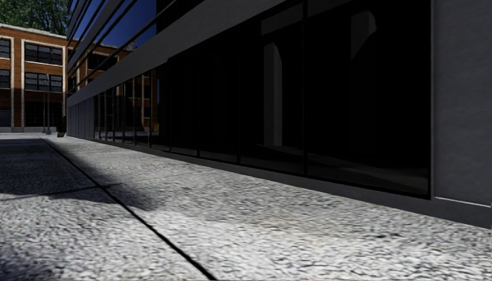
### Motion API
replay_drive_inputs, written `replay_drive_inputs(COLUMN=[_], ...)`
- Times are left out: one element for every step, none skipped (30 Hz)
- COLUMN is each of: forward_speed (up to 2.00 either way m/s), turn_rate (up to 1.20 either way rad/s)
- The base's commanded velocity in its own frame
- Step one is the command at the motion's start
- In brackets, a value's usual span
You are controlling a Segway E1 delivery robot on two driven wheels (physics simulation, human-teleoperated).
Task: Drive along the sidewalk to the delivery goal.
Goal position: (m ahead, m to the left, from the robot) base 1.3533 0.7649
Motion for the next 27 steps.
replay_drive_inputs(forward_speed=[1.9, 1.9, 1.97, 1.99, 1.99, 1.88, 1.66, 1.43, 1.43, 1.23, 1.08, 0.97, 0.9, 0.9, 0.82, 0.78, 0.75, 0.74, 0.74, 0.68, 0.62, 0.56, 0.49, 0.49, 0.43, 0.41, 0.4], turn_rate=[0.0, 0.0, 0.0, 0.0, 0.0, 0.0, 0.0, 0.0, 0.0, 0.24, 0.32, 0.34, 0.35, 0.35, 0.4, 0.45, 0.46, 0.47, 0.47, 0.47, 0.47, 0.46, 0.42, 0.42, 0.39, 0.34, 0.33])
